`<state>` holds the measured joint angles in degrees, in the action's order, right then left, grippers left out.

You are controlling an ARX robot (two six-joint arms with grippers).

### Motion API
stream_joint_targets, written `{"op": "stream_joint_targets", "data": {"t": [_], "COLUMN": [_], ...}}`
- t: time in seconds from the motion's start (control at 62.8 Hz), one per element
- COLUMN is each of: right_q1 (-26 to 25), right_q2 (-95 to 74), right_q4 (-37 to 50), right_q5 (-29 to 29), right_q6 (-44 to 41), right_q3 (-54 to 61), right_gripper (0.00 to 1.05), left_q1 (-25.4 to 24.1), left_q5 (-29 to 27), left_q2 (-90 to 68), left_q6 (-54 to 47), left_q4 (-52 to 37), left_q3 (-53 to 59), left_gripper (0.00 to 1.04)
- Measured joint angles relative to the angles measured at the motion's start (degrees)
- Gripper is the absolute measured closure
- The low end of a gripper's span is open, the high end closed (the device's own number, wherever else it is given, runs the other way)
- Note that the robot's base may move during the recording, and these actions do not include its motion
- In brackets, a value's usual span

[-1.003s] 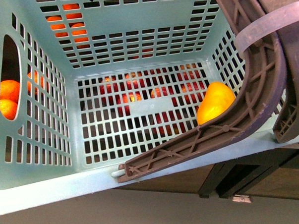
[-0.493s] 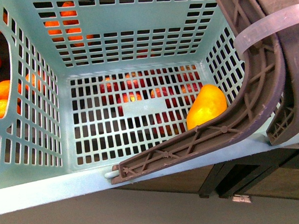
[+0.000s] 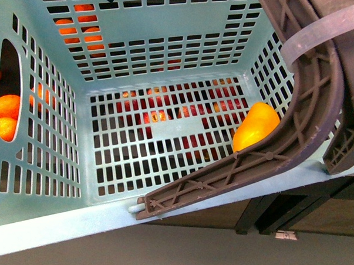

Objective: Pick mango and avocado into basket

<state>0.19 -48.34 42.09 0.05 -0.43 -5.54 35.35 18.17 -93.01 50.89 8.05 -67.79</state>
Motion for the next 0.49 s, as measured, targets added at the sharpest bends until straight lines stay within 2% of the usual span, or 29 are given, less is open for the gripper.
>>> {"op": "stream_joint_targets", "data": {"t": [0.207,0.478,0.493], "right_q1": [0.00,0.00,0.00], "right_q2": [6.88,7.80,7.82], "right_q4": [-4.59,-4.76,-4.76], "right_q5": [0.00,0.00,0.00], "right_q6": [-0.02,0.00,0.00], "right_q3": [2.25,2.49,2.49], "right_gripper": [1.00,0.59,0.53], "left_q1": [0.00,0.00,0.00], "left_q5": [-0.15,-0.09,-0.07], "left_q2": [0.00,-0.02,-0.02], "left_q6": [-0.02,-0.04,-0.04], "left_q4": [0.00,0.00,0.00], "left_q3": [0.00,0.00,0.00], "left_gripper": [0.91,0.91,0.91]}}
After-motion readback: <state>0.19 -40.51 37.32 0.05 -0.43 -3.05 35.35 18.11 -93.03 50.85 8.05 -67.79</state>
